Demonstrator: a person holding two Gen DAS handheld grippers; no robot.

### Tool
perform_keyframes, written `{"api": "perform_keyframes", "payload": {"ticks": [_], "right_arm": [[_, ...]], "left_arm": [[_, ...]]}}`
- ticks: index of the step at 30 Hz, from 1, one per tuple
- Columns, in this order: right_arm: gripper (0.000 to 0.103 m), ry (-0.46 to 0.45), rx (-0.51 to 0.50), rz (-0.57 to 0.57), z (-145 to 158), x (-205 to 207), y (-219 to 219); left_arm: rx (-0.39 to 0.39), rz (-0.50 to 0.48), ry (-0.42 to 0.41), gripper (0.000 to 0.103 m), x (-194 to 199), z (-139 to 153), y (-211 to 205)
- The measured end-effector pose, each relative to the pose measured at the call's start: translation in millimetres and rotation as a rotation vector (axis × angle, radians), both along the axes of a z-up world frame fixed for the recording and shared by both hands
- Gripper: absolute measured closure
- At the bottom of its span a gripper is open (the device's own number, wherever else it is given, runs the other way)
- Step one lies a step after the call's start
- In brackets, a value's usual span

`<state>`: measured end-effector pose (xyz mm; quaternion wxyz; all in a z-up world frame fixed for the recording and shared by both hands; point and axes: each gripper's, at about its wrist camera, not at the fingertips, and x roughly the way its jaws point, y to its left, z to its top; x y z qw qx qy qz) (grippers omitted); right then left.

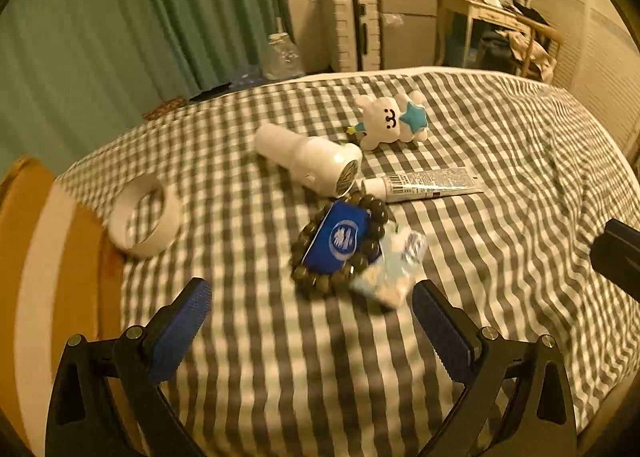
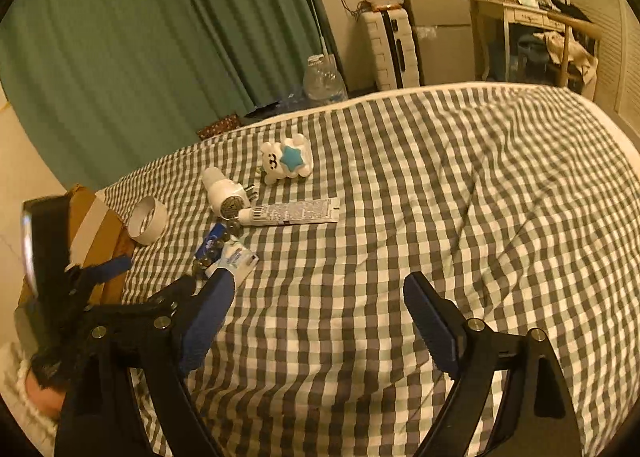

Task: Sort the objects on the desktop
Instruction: 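Move both tools back toward the bead bracelet and tissue pack, then grasp wooden bead bracelet with left tool while right tool grasps blue tissue pack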

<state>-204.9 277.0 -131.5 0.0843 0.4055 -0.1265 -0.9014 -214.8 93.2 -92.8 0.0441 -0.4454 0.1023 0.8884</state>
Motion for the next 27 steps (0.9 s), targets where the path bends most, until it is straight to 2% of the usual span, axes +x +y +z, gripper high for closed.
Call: {"api": "perform_keyframes", "payload": {"ticks": [3, 7, 9, 11, 14, 17, 20, 24, 26, 27], "right_arm": [[0.016, -0.021, -0.005, -0.009, -7.8, -5.9, 1.5], [0.016, -0.039, -0.018, -0.019, -11.6, -9.7, 2.2], [0.016, -0.044, -0.001, -0.011, -12.8, -9.1, -0.3], [0.016, -0.046, 0.011, -0.011, -13.9, -8.8, -3.3], [0.016, -0.044, 0.013, 0.004, -14.0, -11.0, -10.6], [0.016, 0.004, 0.054, 0.065, -10.1, -14.2, -26.0], [0.016, 0.054, 0.124, 0.157, -10.0, -20.6, -45.5], [0.016, 0.062, 0.131, 0.308, -20.0, -34.6, -72.7], [0.016, 0.059, 0.166, 0.377, -28.1, -41.1, -89.5], [0.017, 0.061, 0.179, 0.394, -31.0, -44.1, -95.3]], "left_arm": [[-0.025, -0.025, -0.008, 0.003, -14.9, -8.2, 3.2], [-0.048, 0.033, -0.007, 0.01, -33.4, -17.7, -6.6], [0.002, 0.063, -0.02, 0.01, -40.8, -19.3, -18.4], [0.011, 0.128, -0.022, 0.01, -45.5, -19.1, -33.3], [0.027, 0.161, -0.032, 0.01, -47.5, -20.1, -50.0], [0.013, 0.16, -0.052, 0.01, -48.1, -24.2, -62.7], [0.056, 0.119, -0.087, 0.01, -48.7, -28.5, -70.7], [0.079, 0.039, -0.084, 0.01, -48.1, -32.8, -71.4], [0.085, -0.01, -0.059, 0.019, -46.1, -32.0, -68.8], [0.083, -0.049, -0.037, 0.052, -44.4, -30.4, -65.3]]}}
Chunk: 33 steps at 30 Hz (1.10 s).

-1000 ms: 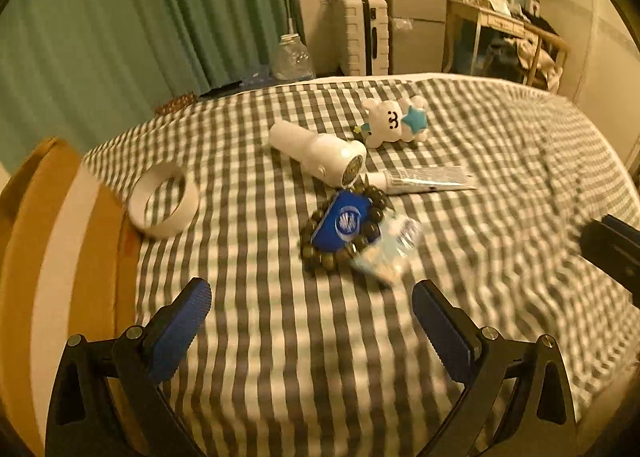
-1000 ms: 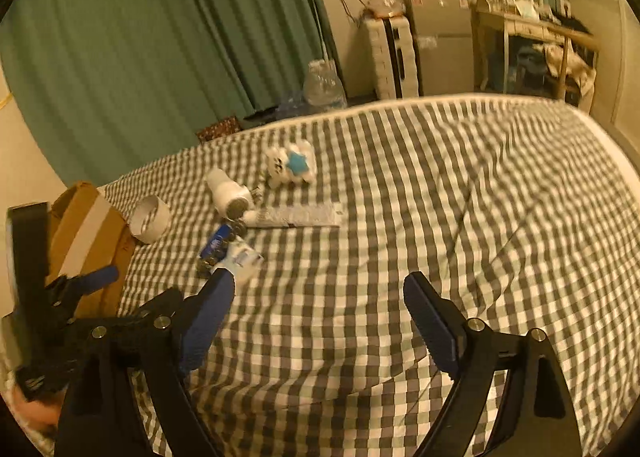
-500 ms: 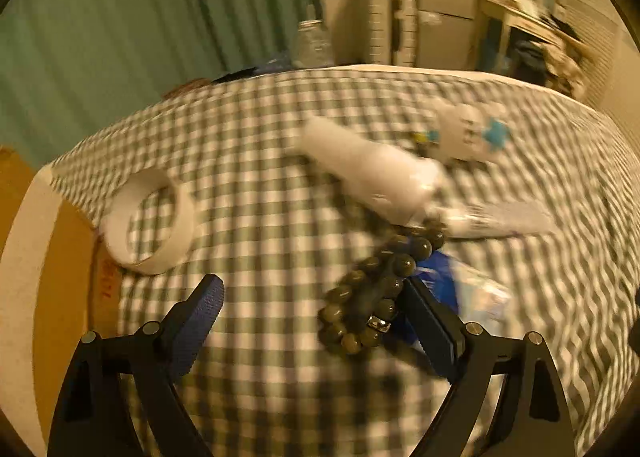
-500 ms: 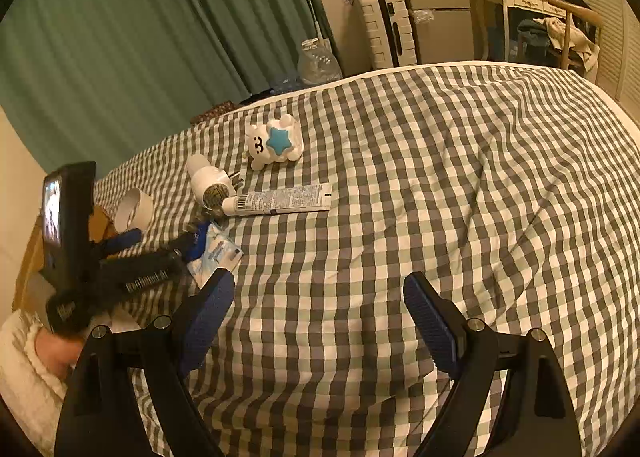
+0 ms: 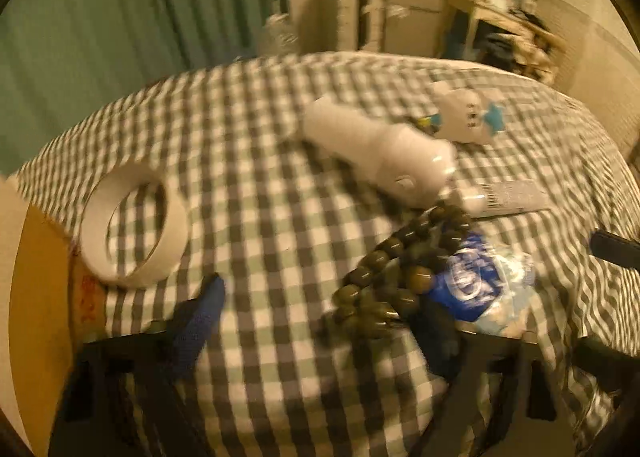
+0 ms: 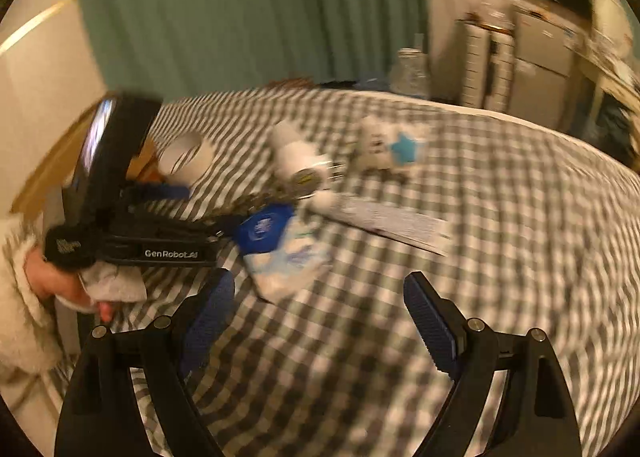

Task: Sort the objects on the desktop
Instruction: 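Grasp wooden bead bracelet with left tool while right tool grasps blue tissue pack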

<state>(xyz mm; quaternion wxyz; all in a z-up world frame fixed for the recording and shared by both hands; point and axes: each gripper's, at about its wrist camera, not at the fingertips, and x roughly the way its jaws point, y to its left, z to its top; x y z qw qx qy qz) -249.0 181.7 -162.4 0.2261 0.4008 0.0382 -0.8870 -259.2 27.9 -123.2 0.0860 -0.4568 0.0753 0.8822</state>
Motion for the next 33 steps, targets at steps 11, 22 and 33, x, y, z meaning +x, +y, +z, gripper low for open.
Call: {"api": "perform_keyframes", "payload": {"ticks": [11, 22, 33], "right_arm": [[0.017, -0.028, -0.027, 0.089, -22.0, -28.7, -27.3], [0.045, -0.08, 0.029, 0.039, -35.0, -20.1, -38.8], [0.045, -0.08, -0.046, -0.132, -3.9, -10.0, 15.3]], "left_arm": [[0.163, -0.014, 0.083, 0.09, 19.0, 22.2, -4.6], [0.214, 0.09, 0.016, 0.091, 31.1, 30.9, -29.0], [0.161, 0.103, 0.0, 0.018, 35.2, 8.8, -15.1]]}}
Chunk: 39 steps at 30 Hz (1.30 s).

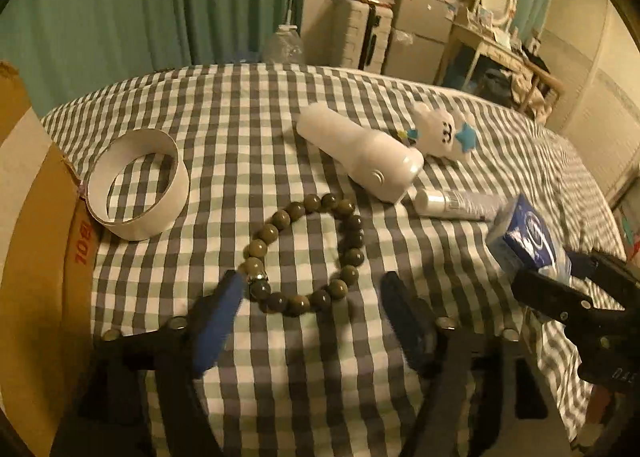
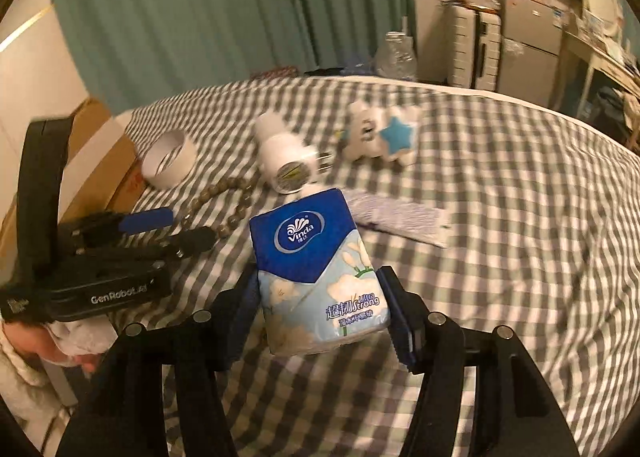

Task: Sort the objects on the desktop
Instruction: 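Grasp wooden bead bracelet with left tool while right tool grasps blue tissue pack, then carry bracelet and tissue pack into the cardboard box and release both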

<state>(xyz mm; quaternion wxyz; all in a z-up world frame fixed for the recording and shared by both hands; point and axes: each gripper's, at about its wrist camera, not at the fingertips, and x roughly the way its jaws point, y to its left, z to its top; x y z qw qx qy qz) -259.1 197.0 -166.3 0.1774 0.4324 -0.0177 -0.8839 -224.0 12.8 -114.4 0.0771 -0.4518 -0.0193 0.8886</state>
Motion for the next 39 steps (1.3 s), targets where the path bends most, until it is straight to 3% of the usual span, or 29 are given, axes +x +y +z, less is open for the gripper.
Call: {"api": "perform_keyframes", "payload": {"ticks": [1, 4, 6, 9, 11, 15, 23, 33, 39], "right_arm": [[0.045, -0.007, -0.001, -0.01, -2.1, -2.1, 0.7], [0.045, -0.005, -0.021, -0.012, -4.3, -3.6, 2.2], [0.045, 0.009, -0.031, -0.001, -0.8, -5.2, -1.2], [0.045, 0.012, -0.029, -0.003, -0.9, -5.1, 2.9], [0.045, -0.001, -0.036, -0.015, -3.8, -6.8, 8.0], [0.045, -0.026, -0.085, -0.046, -5.5, -10.6, 17.2], [0.045, -0.001, -0.097, -0.054, 11.2, 7.9, 18.1], [0.045, 0.024, -0.071, -0.059, 36.9, 66.8, 17.8], [0.045, 0.09, -0.087, -0.053, 78.4, 103.0, 2.8]], "left_arm": [[0.008, -0.003, -0.018, 0.012, -3.7, -3.3, -0.8], [-0.049, 0.024, -0.033, 0.011, -16.7, -13.9, -3.3], [-0.039, 0.026, -0.054, 0.012, -25.6, -21.9, -5.4], [-0.066, 0.016, 0.015, 0.086, -25.9, -15.4, 0.2], [-0.005, 0.012, 0.004, 0.092, -26.5, -12.1, 1.9], [0.022, -0.017, 0.015, 0.092, -22.1, -7.3, 9.8], [0.153, -0.026, 0.039, 0.092, 5.6, 20.5, 6.1], [0.313, -0.009, 0.157, 0.092, 52.2, 89.9, -26.3], [0.367, 0.006, 0.172, 0.092, 68.7, 140.6, -48.5]]}}
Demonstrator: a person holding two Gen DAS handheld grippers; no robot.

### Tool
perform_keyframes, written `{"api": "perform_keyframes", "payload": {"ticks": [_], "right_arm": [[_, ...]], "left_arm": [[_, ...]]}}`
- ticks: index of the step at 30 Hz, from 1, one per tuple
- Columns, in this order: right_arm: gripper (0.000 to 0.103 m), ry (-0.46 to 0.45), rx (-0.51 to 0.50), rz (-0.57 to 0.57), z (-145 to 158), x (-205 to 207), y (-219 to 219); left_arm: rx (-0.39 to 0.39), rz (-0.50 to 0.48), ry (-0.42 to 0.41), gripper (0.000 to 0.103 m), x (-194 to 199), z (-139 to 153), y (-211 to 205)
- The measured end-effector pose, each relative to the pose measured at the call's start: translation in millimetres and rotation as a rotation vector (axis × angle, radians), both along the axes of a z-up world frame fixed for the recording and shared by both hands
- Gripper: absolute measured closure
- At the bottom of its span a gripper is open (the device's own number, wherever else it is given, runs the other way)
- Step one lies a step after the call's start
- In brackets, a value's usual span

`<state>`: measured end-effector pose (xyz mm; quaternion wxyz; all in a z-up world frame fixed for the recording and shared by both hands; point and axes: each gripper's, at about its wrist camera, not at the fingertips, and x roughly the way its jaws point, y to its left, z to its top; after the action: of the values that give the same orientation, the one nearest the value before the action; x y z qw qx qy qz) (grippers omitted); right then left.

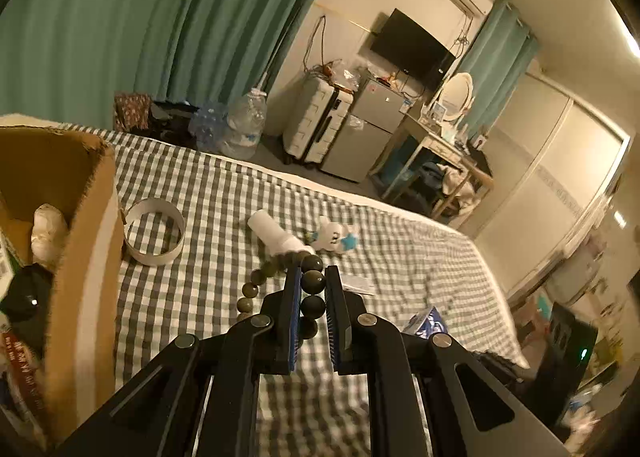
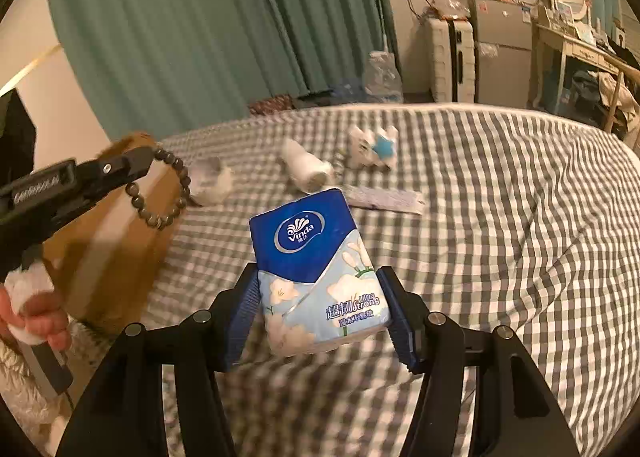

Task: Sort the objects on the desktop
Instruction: 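Carry bracelet and tissue pack into the cardboard box and release both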

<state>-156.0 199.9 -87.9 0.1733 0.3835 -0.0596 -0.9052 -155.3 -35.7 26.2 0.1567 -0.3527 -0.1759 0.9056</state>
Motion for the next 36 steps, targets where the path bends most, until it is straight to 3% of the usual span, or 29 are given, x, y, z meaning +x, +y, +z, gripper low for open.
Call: {"api": "perform_keyframes", "payload": {"ticks": [2, 7, 11, 15, 20, 27, 28, 29, 30, 32, 33, 34, 36], "right_arm": [[0.045, 0.029, -0.005, 0.027, 20.9, 9.5, -13.7], [0.045, 0.112, -0.03, 0.119, 72.9, 23.8, -59.2], [0.045, 0.149, -0.093, 0.244, 107.7, 30.2, -112.5], [0.045, 0.128, -0.119, 0.342, 116.0, 28.5, -168.9], [0.045, 0.06, -0.067, 0.407, 91.7, 14.9, -234.1], [0.043, 0.01, -0.022, 0.383, 69.6, -17.7, -274.8], [0.039, 0.005, -0.016, 0.371, 67.8, -20.7, -277.4], [0.027, -0.008, -0.022, 0.357, 65.7, -24.9, -278.4], [0.021, -0.011, -0.033, 0.342, 64.8, -27.2, -278.2], [0.019, 0.008, -0.068, 0.301, 67.3, -28.2, -269.8], [0.019, 0.019, -0.077, 0.278, 69.1, -29.1, -264.5], [0.019, 0.025, -0.082, 0.26, 70.4, -32.9, -261.2], [0.019, 0.031, -0.091, 0.224, 71.7, -37.0, -247.2]], "left_arm": [[0.029, -0.019, -0.023, 0.092, 2.7, 15.4, -9.3], [-0.013, -0.011, 0.006, 0.092, 18.2, 58.7, -39.9], [-0.099, 0.041, 0.044, 0.092, 33.0, 95.9, -77.8], [-0.192, 0.097, 0.043, 0.092, 44.7, 109.1, -118.8], [-0.236, 0.158, 0.004, 0.092, 51.1, 89.3, -171.2], [-0.228, 0.194, -0.126, 0.091, 38.7, 26.0, -228.5], [-0.217, 0.187, -0.134, 0.09, 38.2, 19.4, -232.5], [-0.211, 0.167, -0.146, 0.089, 36.9, 13.7, -234.9], [-0.222, 0.145, -0.165, 0.082, 35.0, 10.6, -236.4], [-0.281, 0.128, -0.19, 0.049, 33.0, 9.7, -237.5], [-0.307, 0.142, -0.184, 0.026, 34.0, 11.6, -238.1], [-0.316, 0.155, -0.172, 0.015, 34.8, 14.0, -236.8], [-0.317, 0.182, -0.141, 0.011, 39.1, 18.5, -237.3]]}}
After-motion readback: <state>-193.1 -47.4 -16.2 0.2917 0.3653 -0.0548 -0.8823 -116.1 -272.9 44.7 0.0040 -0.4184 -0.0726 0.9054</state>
